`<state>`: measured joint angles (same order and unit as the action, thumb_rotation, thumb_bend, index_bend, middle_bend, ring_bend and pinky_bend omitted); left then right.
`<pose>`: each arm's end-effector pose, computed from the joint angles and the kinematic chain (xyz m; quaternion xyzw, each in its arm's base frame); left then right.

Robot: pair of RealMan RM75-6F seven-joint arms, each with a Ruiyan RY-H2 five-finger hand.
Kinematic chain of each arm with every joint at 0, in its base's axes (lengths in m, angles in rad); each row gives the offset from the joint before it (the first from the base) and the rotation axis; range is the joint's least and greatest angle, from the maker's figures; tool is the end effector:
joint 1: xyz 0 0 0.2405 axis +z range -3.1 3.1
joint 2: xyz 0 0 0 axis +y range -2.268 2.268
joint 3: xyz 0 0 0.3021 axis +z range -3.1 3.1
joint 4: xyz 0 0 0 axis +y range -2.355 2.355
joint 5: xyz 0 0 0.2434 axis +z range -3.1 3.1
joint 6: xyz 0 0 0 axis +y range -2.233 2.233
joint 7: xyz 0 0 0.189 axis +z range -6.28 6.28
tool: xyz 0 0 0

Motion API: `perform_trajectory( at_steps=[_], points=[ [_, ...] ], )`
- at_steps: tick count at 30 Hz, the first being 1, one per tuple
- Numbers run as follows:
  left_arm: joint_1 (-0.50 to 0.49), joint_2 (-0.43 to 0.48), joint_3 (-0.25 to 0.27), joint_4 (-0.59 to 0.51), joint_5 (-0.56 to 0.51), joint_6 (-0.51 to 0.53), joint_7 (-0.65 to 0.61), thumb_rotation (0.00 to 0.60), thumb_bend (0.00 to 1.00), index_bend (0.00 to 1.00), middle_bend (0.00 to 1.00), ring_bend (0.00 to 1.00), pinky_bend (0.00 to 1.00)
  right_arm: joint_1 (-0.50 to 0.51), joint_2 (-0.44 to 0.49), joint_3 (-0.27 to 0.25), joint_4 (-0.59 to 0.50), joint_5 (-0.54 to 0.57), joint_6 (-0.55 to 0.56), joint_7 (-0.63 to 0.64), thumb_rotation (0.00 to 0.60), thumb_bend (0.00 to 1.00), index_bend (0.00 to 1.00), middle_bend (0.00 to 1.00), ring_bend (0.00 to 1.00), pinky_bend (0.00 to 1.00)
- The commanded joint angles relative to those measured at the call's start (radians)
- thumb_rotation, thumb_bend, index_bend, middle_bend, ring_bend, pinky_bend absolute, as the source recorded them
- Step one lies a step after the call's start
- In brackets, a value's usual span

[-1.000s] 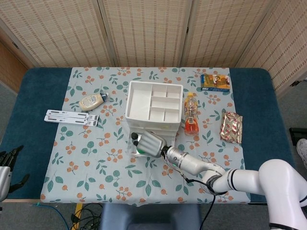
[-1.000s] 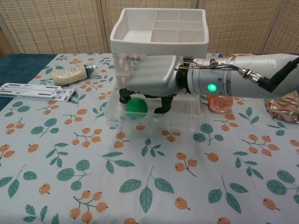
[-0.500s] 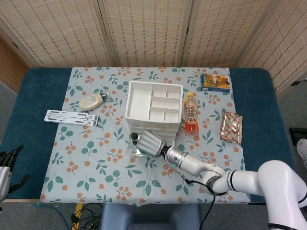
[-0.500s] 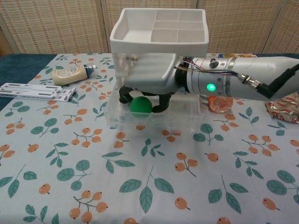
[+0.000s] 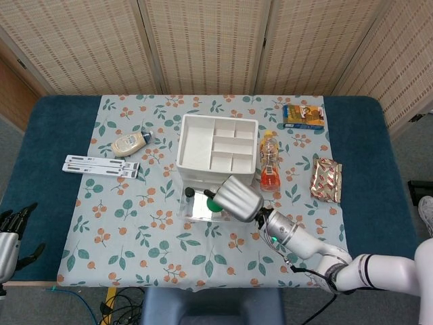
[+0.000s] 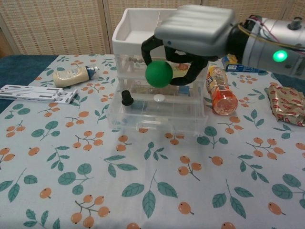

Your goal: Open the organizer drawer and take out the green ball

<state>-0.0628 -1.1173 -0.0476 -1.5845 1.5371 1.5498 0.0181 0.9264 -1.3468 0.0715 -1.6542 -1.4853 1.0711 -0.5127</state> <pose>-0.3653 0.2238 0.1601 -0.5966 -0.3536 -0.3944 0.6029 -0.0609 -0.3952 -0.0087 0.8356 -0.0520 0.4106 0.3613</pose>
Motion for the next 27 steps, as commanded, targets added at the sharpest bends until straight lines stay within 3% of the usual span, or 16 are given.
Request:
perform_trajectory(
  at_steps=[1,7,13,27],
  points=[
    [-0.009,-0.003,-0.002,-0.003,0.004,-0.009,0.005,0.600,0.23,0.11,0.21,0.24,0.15,-0.108,0.090,-0.058,-0.068,-0.038,0.097,0.035,0.600,0.35,0.57,0.95,1.00,1.00],
    [-0.030,-0.013,-0.006,-0.010,0.015,-0.026,0.018,0.600,0.23,0.11,0.21,0.24,0.15,-0.225,0.139,-0.118,-0.056,-0.022,0.152,0.081,0.600,0.35,0.57,0.95,1.00,1.00],
    [-0.041,-0.017,-0.005,-0.018,0.026,-0.031,0.028,0.600,0.23,0.11,0.21,0.24,0.15,-0.275,0.093,-0.144,0.040,0.017,0.098,0.160,0.600,0.35,0.57,0.95,1.00,1.00],
    [-0.024,-0.011,0.005,-0.019,0.018,-0.014,0.028,0.600,0.23,0.11,0.21,0.24,0.15,-0.270,-0.140,-0.086,0.310,0.099,-0.059,0.260,0.600,0.35,0.57,0.95,1.00,1.00]
  ],
)
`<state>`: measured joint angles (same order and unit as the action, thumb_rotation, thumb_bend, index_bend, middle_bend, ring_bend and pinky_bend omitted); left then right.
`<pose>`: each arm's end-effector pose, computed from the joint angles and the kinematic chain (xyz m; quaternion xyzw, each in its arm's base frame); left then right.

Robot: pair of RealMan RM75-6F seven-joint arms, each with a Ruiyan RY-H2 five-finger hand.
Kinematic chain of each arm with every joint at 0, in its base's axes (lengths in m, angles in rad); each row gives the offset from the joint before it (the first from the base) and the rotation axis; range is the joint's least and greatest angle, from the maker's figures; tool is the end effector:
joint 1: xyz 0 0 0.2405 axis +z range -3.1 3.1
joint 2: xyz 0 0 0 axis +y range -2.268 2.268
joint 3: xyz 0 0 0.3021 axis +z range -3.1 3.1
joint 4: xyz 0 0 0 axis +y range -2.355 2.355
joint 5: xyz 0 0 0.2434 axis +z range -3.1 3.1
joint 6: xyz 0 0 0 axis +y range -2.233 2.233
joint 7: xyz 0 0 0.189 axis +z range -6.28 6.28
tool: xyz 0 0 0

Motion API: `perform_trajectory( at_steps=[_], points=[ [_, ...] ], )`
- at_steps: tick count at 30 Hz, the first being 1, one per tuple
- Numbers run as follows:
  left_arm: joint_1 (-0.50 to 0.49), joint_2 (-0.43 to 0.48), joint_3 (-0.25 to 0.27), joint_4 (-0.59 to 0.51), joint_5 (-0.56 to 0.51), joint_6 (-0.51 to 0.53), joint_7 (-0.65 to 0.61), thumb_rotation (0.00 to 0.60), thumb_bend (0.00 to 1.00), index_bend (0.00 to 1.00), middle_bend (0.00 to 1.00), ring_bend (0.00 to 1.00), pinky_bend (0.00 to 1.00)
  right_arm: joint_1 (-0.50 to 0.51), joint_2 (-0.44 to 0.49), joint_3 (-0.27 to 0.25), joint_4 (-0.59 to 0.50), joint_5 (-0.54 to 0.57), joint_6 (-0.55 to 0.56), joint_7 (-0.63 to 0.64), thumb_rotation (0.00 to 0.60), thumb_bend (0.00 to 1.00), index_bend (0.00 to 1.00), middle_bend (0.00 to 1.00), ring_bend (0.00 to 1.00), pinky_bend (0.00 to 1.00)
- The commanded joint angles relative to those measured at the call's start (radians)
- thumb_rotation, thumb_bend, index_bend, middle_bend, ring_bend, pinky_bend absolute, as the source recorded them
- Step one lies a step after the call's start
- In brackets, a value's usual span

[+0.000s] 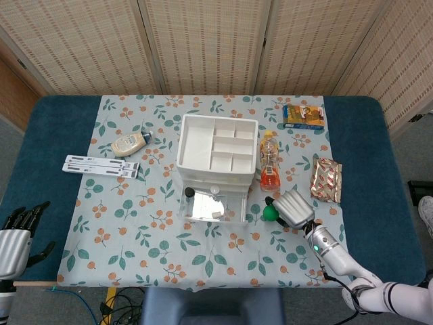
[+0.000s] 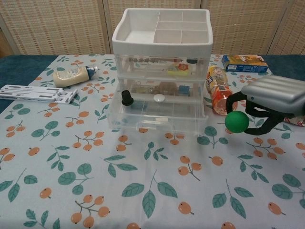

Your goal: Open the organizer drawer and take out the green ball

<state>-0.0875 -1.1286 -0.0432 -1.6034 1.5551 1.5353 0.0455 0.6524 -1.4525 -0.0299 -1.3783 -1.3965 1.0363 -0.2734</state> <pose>-0.3529 0.2312 0.1491 -0.6099 -0.3488 -0.4000 0.5885 -0.2515 -0.3813 -0.0432 0.8124 -0.2685 0.3028 0.4197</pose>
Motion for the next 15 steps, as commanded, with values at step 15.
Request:
perform_trajectory(
  at_steps=[15],
  points=[
    [0.001,-0.004,0.002,0.010,-0.005,-0.001,-0.011,0.600,0.23,0.11,0.21,0.24,0.15,0.003,-0.077,0.032,0.076,0.005,-0.065,0.024,0.600,0.35,0.31,0.94,1.00,1.00]
  ],
)
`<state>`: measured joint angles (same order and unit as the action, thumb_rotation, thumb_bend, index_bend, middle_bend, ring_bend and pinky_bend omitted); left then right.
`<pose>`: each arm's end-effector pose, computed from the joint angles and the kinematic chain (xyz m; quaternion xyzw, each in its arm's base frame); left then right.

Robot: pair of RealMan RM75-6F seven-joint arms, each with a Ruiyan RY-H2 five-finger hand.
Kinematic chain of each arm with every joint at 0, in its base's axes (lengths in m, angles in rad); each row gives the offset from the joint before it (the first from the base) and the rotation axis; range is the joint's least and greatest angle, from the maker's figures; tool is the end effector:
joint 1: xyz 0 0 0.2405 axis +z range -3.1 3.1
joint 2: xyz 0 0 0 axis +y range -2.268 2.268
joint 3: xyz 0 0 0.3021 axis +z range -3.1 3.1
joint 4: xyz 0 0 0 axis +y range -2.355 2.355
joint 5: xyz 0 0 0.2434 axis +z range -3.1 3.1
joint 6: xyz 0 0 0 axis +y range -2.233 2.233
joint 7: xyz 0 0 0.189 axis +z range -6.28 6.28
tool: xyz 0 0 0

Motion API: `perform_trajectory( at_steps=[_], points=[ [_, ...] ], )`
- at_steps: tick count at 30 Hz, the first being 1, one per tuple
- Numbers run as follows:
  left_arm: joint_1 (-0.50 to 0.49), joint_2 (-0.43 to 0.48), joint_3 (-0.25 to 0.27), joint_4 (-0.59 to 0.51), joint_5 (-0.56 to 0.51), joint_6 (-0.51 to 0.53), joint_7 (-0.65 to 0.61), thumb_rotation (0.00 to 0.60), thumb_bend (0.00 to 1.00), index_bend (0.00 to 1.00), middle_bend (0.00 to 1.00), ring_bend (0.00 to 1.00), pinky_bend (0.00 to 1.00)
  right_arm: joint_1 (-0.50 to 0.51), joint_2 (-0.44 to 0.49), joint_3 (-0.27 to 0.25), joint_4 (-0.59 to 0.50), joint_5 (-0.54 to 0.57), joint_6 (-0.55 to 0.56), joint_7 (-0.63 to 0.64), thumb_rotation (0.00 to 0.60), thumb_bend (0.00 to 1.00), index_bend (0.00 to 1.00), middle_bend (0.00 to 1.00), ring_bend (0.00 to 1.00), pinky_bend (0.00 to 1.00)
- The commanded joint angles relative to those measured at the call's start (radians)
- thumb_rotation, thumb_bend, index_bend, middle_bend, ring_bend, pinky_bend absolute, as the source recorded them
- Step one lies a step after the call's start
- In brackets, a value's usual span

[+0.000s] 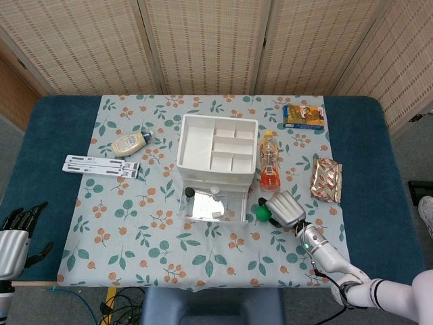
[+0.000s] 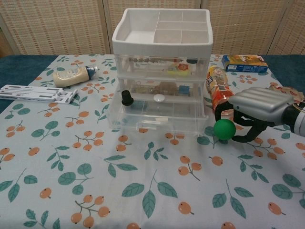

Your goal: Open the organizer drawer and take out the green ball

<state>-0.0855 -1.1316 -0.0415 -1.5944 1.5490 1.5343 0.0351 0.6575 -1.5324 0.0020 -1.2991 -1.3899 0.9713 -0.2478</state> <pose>-0.3565 0.2303 0.1489 -0.6074 -0.3529 -0.3988 0.5895 -0.2504 -0.3881 -0.0724 0.8135 -0.2888 0.2977 0.4077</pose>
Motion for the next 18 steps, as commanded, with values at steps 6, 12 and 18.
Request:
perform_trajectory(
  at_steps=[6,12,18],
  points=[
    [-0.003,-0.002,-0.004,0.002,-0.001,0.000,-0.003,0.600,0.23,0.11,0.21,0.24,0.15,-0.023,0.032,0.002,-0.027,-0.022,0.035,0.004,0.600,0.35,0.12,0.93,1.00,1.00],
    [-0.011,-0.003,-0.006,0.001,0.004,-0.005,-0.002,0.600,0.23,0.11,0.21,0.24,0.15,-0.062,0.119,0.017,-0.104,-0.037,0.117,-0.008,0.600,0.37,0.10,0.92,1.00,1.00],
    [-0.014,0.002,-0.011,0.000,-0.001,-0.005,-0.001,0.600,0.23,0.11,0.21,0.24,0.15,-0.147,0.264,0.027,-0.230,-0.064,0.273,-0.019,0.600,0.37,0.15,0.89,0.96,1.00]
  ],
)
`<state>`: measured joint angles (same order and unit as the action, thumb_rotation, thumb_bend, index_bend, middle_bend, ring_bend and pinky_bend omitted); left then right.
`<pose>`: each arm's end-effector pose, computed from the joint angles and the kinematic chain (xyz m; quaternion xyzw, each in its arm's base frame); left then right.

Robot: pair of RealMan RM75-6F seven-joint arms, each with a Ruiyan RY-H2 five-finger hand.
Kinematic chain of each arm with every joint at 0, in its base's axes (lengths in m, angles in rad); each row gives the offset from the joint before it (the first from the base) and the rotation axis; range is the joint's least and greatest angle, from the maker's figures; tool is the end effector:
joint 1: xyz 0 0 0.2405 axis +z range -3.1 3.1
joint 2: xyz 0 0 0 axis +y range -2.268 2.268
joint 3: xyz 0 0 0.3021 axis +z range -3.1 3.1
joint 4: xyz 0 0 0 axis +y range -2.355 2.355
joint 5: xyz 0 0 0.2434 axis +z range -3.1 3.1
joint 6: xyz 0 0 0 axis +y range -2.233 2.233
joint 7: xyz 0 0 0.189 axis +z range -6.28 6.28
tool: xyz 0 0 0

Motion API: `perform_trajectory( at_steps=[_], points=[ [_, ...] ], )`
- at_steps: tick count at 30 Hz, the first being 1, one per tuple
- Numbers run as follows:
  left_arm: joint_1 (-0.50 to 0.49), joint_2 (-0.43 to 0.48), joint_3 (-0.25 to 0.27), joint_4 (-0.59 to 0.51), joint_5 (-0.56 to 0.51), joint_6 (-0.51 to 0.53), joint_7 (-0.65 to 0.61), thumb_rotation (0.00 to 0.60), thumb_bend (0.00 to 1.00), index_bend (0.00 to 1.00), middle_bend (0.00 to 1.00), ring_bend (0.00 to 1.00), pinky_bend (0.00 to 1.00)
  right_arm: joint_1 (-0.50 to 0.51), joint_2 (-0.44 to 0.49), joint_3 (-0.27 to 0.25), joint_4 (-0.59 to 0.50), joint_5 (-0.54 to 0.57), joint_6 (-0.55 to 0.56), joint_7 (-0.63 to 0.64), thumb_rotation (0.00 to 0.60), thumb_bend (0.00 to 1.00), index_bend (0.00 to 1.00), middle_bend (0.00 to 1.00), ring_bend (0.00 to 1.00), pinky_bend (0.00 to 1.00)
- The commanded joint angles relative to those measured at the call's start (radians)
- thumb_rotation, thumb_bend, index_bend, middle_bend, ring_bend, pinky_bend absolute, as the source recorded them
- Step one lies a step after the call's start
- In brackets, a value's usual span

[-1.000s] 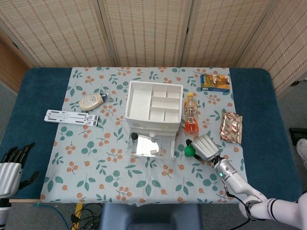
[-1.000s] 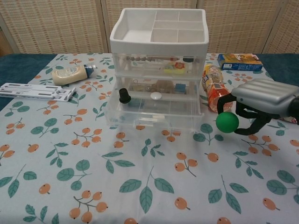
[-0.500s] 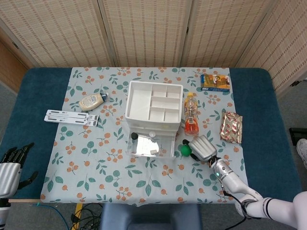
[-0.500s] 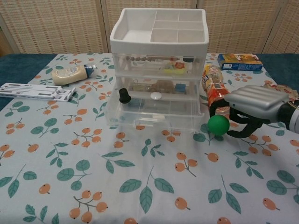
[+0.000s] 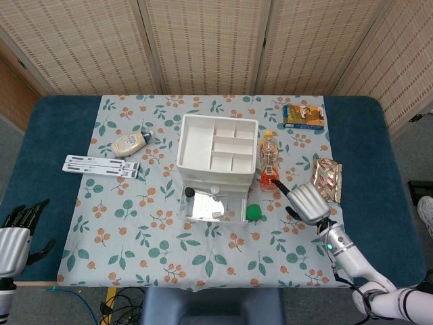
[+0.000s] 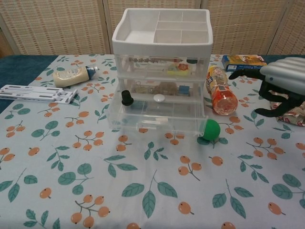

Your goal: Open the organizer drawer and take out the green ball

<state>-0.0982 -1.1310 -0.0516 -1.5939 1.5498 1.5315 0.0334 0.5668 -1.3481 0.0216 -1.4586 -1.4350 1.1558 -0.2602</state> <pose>-0.3526 0.2372 0.1505 -0.6083 -0.3469 -0.4051 0.5878 -0.2595 -0.3763 0.0168 0.7691 -0.2625 0.3451 0.4695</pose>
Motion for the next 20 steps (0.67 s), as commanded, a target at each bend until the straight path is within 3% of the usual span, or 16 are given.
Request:
perform_trajectory(
  at_steps=[1,5,7,12,15,20],
  points=[
    [-0.002,0.001,-0.001,0.000,-0.003,-0.003,0.002,0.600,0.23,0.11,0.21,0.24,0.15,-0.074,0.100,0.006,-0.086,-0.022,0.113,-0.005,0.600,0.37,0.17,0.88,0.94,1.00],
    [-0.006,-0.006,-0.002,-0.003,-0.005,-0.009,0.013,0.600,0.23,0.11,0.21,0.24,0.15,-0.151,0.171,-0.001,-0.135,-0.022,0.212,-0.006,0.600,0.37,0.24,0.80,0.81,1.00],
    [-0.008,-0.012,-0.002,-0.005,-0.005,-0.011,0.024,0.600,0.23,0.11,0.21,0.24,0.15,-0.192,0.198,-0.005,-0.157,-0.020,0.259,-0.004,0.600,0.37,0.24,0.69,0.68,0.91],
    [-0.018,-0.022,-0.001,-0.017,-0.007,-0.027,0.049,0.600,0.23,0.11,0.21,0.24,0.15,-0.272,0.254,-0.027,-0.209,0.000,0.310,0.005,0.600,0.37,0.23,0.39,0.33,0.49],
    [-0.025,-0.025,0.001,-0.037,0.004,-0.030,0.073,0.600,0.23,0.11,0.21,0.24,0.15,-0.301,0.272,-0.042,-0.237,0.013,0.303,0.015,0.600,0.37,0.17,0.23,0.14,0.26],
    [-0.030,-0.031,-0.003,-0.051,0.007,-0.029,0.096,0.600,0.23,0.11,0.20,0.24,0.15,-0.329,0.277,-0.042,-0.244,0.007,0.313,0.035,0.600,0.37,0.14,0.19,0.09,0.21]
  ],
)
